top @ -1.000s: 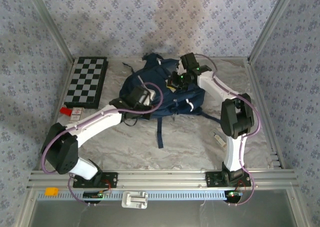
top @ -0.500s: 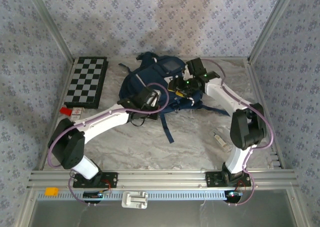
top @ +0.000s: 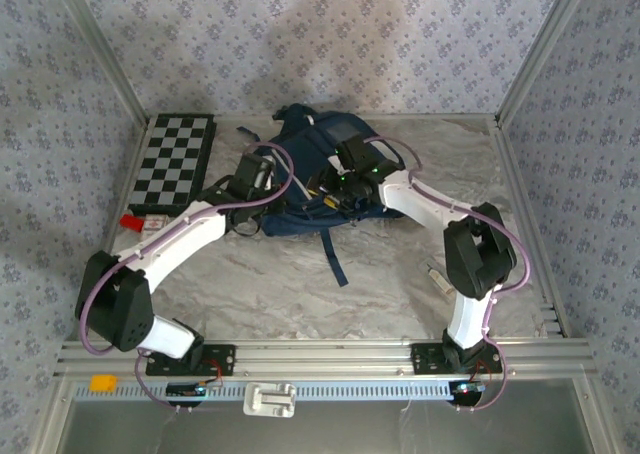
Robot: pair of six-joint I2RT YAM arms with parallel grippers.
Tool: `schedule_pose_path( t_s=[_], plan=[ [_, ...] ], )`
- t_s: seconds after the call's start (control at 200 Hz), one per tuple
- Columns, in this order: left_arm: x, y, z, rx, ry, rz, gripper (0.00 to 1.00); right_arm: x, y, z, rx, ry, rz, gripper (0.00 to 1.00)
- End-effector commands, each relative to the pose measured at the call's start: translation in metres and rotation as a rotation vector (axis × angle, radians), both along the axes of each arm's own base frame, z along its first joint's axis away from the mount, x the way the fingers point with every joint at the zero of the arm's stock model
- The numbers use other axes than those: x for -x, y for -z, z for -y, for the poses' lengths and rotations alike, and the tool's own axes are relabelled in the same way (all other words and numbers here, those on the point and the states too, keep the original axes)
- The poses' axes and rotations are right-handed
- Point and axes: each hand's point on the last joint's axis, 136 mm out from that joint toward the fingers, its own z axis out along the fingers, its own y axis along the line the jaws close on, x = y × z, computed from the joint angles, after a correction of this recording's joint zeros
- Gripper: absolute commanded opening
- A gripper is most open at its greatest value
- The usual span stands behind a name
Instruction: Pack the student bag
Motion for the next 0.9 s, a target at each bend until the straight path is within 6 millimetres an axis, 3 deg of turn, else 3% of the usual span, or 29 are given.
schedule_pose_path(
  t_s=[0.0,0.14,0.32,0.44,0.59,0.765,0.9],
  plan=[
    [0.004,-0.006,-0.005,0.018,-0.020,0.009,0.03,-0.008,0.002,0.010,0.031,0.118,0.001,0.53],
    [0.005,-0.001,-0.002,0.035,-0.020,-0.002,0.09,-0.016,0.011,0.006,0.028,0.139,-0.007,0.52],
    [0.008,0.000,-0.003,0.043,-0.033,-0.012,0.16,-0.029,0.017,0.002,0.032,0.156,0.002,0.36],
    [0.011,-0.001,0.000,0.044,-0.033,-0.008,0.21,-0.035,0.013,0.001,0.001,0.170,0.016,0.20],
    [0.020,-0.001,0.008,0.024,-0.031,-0.026,0.36,-0.037,-0.013,0.002,-0.036,0.182,0.066,0.00],
    [0.029,-0.007,0.029,-0.052,-0.011,0.023,0.56,-0.037,-0.045,0.003,-0.173,0.210,0.087,0.00],
    [0.028,-0.005,0.042,-0.055,-0.049,0.015,0.65,-0.034,-0.065,0.004,-0.231,0.206,0.107,0.00]
  ],
)
